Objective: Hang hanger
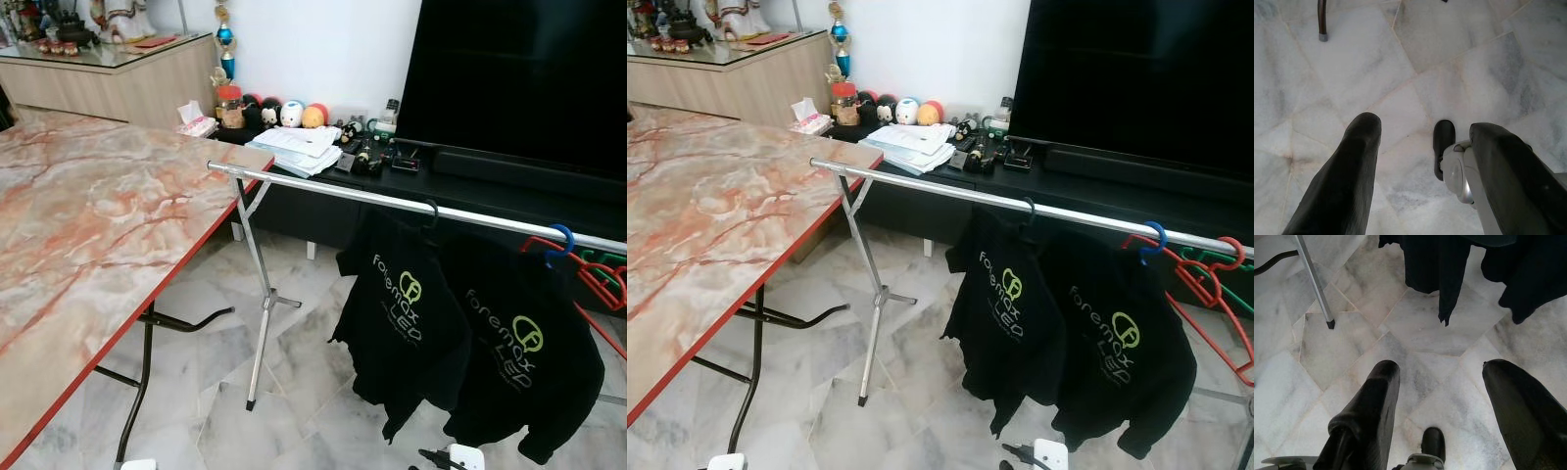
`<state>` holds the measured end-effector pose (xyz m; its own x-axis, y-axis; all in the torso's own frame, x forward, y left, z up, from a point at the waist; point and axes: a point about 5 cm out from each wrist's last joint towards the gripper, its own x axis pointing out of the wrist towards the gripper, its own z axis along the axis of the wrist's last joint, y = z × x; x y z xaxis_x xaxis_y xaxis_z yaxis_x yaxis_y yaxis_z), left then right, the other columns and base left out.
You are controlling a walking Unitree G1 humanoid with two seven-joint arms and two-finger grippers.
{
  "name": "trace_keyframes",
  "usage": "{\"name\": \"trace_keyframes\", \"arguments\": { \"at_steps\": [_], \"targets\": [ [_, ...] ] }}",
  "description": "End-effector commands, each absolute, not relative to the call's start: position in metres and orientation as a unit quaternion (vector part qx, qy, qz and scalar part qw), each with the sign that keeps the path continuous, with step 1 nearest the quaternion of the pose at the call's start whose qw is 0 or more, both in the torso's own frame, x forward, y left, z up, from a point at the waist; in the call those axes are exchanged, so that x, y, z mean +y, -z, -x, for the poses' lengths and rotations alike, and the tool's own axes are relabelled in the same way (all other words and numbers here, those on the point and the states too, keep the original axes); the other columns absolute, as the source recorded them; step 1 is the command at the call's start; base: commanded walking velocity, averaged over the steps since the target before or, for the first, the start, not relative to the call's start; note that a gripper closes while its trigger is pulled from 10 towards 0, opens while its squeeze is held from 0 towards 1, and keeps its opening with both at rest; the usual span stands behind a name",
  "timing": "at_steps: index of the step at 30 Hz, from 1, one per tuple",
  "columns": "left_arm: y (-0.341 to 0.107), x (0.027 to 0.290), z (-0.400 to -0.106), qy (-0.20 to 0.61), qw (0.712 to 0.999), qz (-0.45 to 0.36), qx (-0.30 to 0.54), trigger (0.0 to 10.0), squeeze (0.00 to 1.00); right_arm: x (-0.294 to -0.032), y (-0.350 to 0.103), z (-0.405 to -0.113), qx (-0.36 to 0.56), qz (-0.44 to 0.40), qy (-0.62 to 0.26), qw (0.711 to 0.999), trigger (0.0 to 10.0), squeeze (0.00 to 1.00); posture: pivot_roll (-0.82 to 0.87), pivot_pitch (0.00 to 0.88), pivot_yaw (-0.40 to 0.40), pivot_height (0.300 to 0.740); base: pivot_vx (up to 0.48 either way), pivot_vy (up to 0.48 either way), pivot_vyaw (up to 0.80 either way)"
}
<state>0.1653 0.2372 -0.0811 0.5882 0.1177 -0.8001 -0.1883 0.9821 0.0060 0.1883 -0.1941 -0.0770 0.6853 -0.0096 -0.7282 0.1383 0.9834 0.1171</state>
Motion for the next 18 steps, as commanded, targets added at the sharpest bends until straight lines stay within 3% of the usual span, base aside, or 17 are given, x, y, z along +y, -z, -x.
{"name": "trace_keyframes", "arguments": {
  "at_steps": [1, 18],
  "targets": [
    [0.0825, 0.2383, -0.1617, -0.092, 0.888, 0.041, 0.449, 10.0, 0.0, -0.1942, 0.0753, -0.1909, 0.387, -0.085, 0.044, 0.917, 10.0, 0.0, 0.02, 0.004, 0.01, 0.74, 0.0, 0.0, 0.0],
    [0.0817, 0.2342, -0.1647, -0.046, 0.892, -0.014, 0.45, 10.0, 0.0, -0.1932, 0.0755, -0.1905, 0.384, -0.092, 0.044, 0.918, 10.0, 0.0, 0.02, 0.007, 0.01, 0.74, 0.0, 0.0, 0.0]
  ]
}}
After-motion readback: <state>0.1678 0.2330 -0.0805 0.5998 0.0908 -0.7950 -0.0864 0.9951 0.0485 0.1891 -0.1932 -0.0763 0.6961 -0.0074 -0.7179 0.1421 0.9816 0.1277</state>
